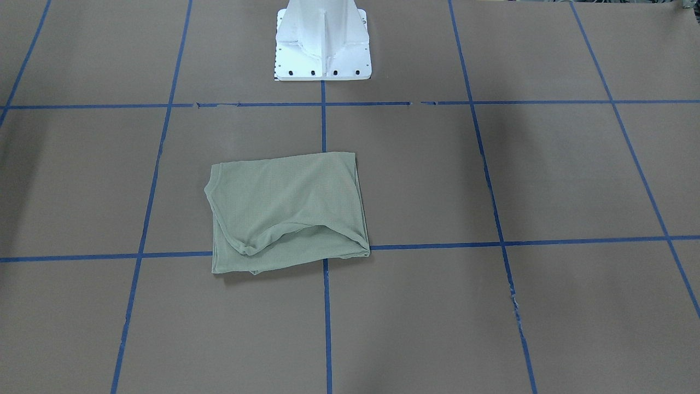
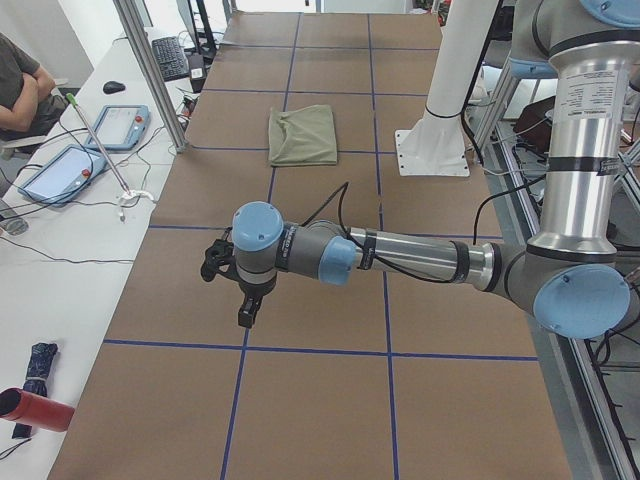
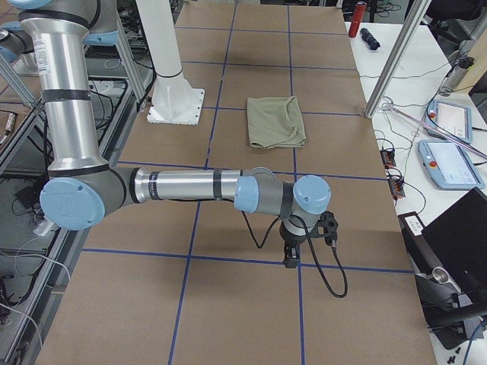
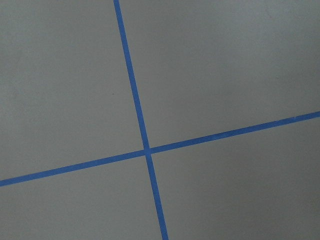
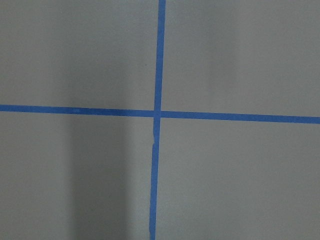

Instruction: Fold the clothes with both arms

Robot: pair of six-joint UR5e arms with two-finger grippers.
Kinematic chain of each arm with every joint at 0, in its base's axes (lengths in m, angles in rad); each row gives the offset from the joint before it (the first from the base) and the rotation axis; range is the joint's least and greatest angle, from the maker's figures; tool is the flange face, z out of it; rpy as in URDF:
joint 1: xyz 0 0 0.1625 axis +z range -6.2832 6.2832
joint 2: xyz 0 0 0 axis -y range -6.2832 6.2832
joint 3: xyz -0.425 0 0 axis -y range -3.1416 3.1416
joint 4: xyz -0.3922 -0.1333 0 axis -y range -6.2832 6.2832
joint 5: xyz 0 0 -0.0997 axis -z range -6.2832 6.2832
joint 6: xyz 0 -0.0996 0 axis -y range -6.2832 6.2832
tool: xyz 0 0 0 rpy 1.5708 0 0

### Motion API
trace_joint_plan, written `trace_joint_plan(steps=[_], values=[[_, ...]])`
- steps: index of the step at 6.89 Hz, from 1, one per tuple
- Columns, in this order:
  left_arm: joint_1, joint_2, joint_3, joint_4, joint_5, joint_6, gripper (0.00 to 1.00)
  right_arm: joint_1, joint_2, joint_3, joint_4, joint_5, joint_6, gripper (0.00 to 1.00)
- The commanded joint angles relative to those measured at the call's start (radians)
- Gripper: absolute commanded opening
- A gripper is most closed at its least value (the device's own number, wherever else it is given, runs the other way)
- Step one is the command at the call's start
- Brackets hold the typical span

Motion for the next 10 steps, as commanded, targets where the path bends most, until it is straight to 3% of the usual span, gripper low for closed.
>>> trace_joint_plan(steps=[1, 3, 5, 10], values=[[0.001, 0.006, 0.009, -0.001, 0.0, 0.003, 1.0, 0.0, -0.001, 0.002, 0.0, 0.003, -0.001, 1.0], [0.002, 0.057, 0.021, -0.002, 0.005, 0.007, 1.0, -0.005, 0.002, -0.004, 0.0, 0.005, 0.006, 1.0], [0.002, 0.047, 0.061, -0.001, -0.006, 0.001, 1.0, -0.006, 0.004, -0.002, 0.0, 0.005, 0.008, 1.0], [0.007, 0.04, 0.041, 0.004, -0.003, 0.001, 1.0, -0.009, 0.002, -0.007, -0.003, 0.017, 0.009, 1.0]])
